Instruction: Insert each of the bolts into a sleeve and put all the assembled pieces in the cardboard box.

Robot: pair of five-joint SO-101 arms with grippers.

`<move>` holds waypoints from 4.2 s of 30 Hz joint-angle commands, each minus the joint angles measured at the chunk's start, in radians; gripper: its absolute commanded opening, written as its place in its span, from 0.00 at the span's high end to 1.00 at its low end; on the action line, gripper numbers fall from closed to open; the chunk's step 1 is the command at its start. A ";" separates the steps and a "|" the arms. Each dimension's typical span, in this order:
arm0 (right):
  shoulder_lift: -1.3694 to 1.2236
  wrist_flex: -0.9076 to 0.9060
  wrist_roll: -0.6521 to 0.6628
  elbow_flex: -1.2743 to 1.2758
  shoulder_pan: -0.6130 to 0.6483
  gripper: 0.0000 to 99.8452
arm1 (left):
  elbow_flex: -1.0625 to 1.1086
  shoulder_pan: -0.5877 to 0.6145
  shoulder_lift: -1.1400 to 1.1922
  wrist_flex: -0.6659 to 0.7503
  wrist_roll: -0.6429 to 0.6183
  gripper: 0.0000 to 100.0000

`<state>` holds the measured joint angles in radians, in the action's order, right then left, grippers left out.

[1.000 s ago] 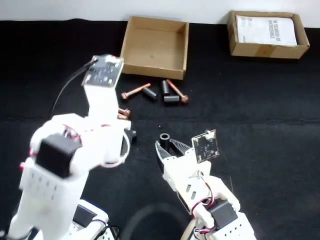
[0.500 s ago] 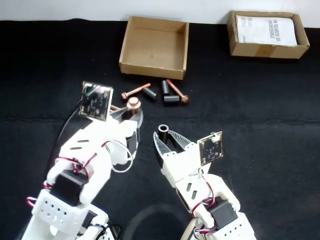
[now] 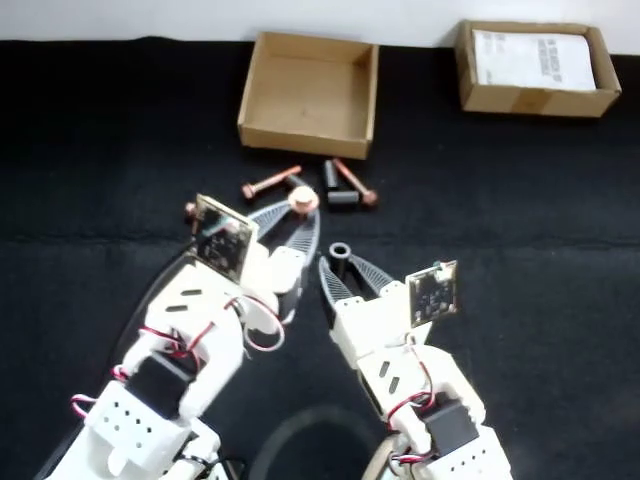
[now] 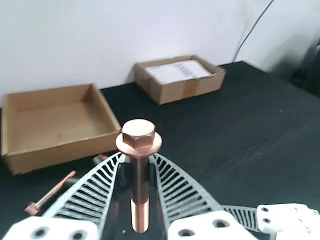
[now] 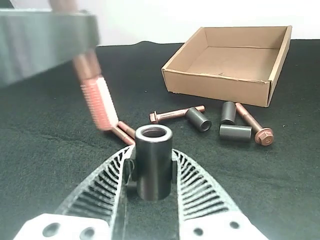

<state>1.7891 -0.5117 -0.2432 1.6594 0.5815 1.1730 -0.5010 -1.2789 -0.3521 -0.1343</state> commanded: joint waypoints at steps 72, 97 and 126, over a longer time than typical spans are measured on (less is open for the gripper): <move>0.008 0.050 0.081 0.150 -0.053 0.99 | -0.272 -0.077 0.300 0.071 -0.040 0.99; 0.008 0.050 0.081 0.150 -0.054 0.99 | -0.266 -0.102 0.383 -0.155 -0.044 0.99; 0.005 0.050 0.081 0.150 -0.061 0.99 | -0.478 0.038 0.232 -0.543 -0.041 0.70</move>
<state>1.7860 -0.4841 -0.1695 1.6594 0.5217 0.7818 -0.4733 -0.9643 -0.8339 -0.1680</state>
